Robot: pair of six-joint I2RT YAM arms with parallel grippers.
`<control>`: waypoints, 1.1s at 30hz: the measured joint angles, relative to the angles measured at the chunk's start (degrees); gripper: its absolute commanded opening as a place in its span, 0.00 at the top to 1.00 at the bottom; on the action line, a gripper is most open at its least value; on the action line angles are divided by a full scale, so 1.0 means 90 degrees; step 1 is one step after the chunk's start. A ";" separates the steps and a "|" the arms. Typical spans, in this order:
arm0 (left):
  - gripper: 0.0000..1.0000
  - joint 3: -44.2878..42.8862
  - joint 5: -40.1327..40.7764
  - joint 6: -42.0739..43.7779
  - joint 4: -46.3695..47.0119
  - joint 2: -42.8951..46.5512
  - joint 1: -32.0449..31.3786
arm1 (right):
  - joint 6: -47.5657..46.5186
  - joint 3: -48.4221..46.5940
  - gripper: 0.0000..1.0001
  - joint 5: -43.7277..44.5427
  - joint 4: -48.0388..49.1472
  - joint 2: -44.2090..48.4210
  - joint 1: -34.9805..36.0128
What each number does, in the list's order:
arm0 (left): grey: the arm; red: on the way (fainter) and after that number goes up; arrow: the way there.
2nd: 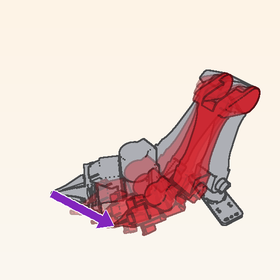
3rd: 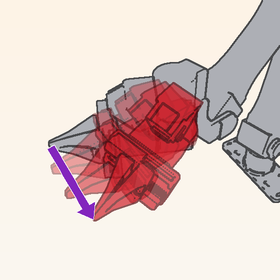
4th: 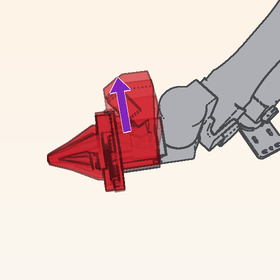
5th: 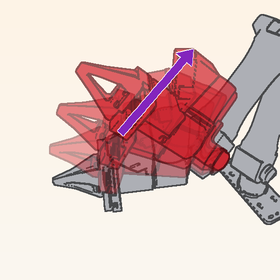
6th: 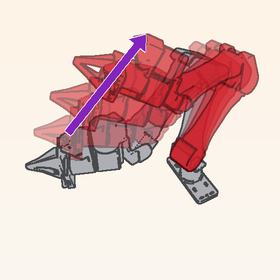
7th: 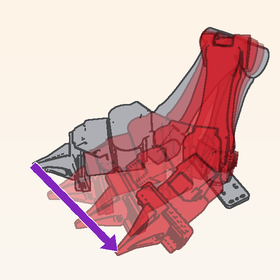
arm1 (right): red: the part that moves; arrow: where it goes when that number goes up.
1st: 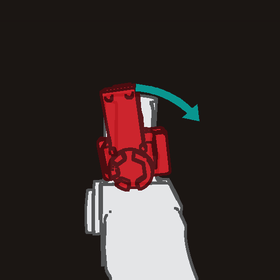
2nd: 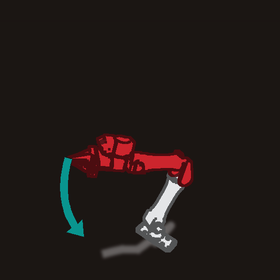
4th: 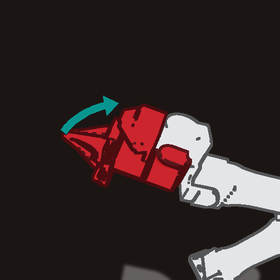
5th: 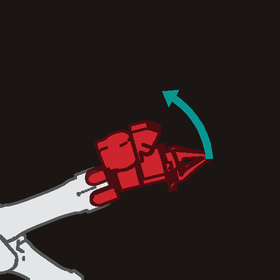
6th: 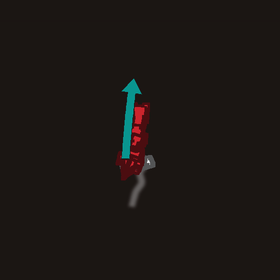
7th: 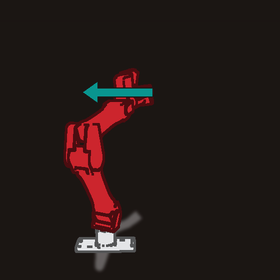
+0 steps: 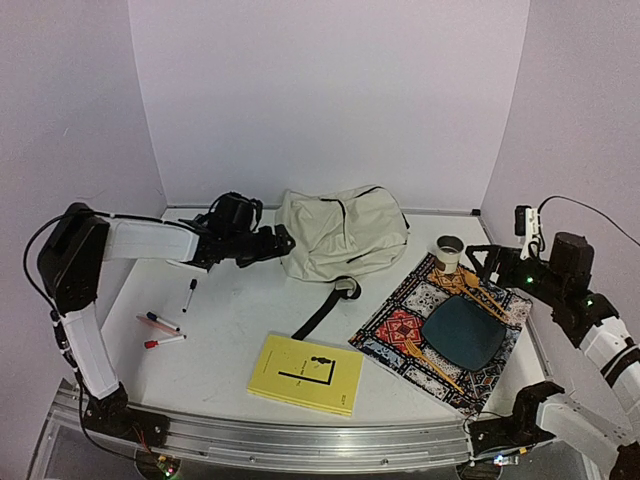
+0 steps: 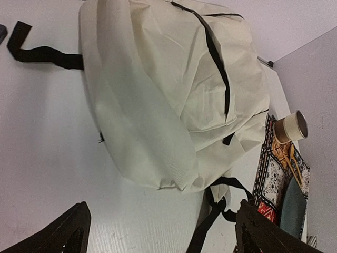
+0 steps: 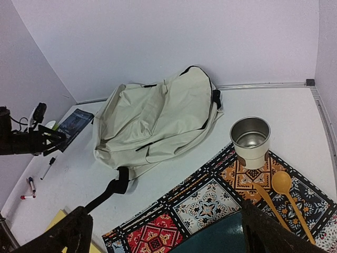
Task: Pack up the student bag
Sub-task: Pick up the student bag from the corner of the board.
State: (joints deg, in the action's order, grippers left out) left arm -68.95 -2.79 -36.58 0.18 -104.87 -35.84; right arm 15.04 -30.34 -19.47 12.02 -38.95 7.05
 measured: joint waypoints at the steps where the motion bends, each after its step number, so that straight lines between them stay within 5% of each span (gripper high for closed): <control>1: 0.05 -0.0164 0.0012 -0.0025 0.0025 -0.0229 -0.0044 | 0.0010 0.0010 0.02 0.0001 0.0001 0.0010 0.0005; 8: 0.09 -0.1184 0.0183 -0.0149 0.0055 -0.1487 -0.0171 | 0.0093 0.0086 0.02 0.0001 0.0000 0.0135 0.0015; 12: 0.19 -0.1614 0.0317 -0.0177 0.0105 -0.2064 -0.0215 | 0.0143 0.0184 0.02 -0.0004 0.0001 0.0145 0.0036; 15: 0.37 -0.1838 0.0333 -0.0255 0.0127 -0.2418 -0.0229 | 0.0151 0.0210 0.02 -0.0006 -0.0001 0.0145 0.0044; 19: 0.83 -0.2072 0.0318 -0.0268 0.0147 -0.2648 -0.0235 | 0.0154 0.0220 0.02 -0.0038 0.0001 0.0157 0.0045; 21: 0.97 -0.2074 0.0326 -0.0248 0.0155 -0.2651 -0.0237 | 0.0157 0.0220 0.02 -0.0077 0.0001 0.0164 0.0047; 33: 1.00 -0.1233 0.0336 -0.0273 -0.0104 -0.1137 -0.0164 | 0.0178 0.0194 0.02 -0.0293 0.0052 -0.0188 0.0397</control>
State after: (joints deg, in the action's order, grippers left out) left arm -80.04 0.24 -39.03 -0.75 -115.10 -37.32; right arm 16.63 -28.60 -22.11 12.49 -40.65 10.61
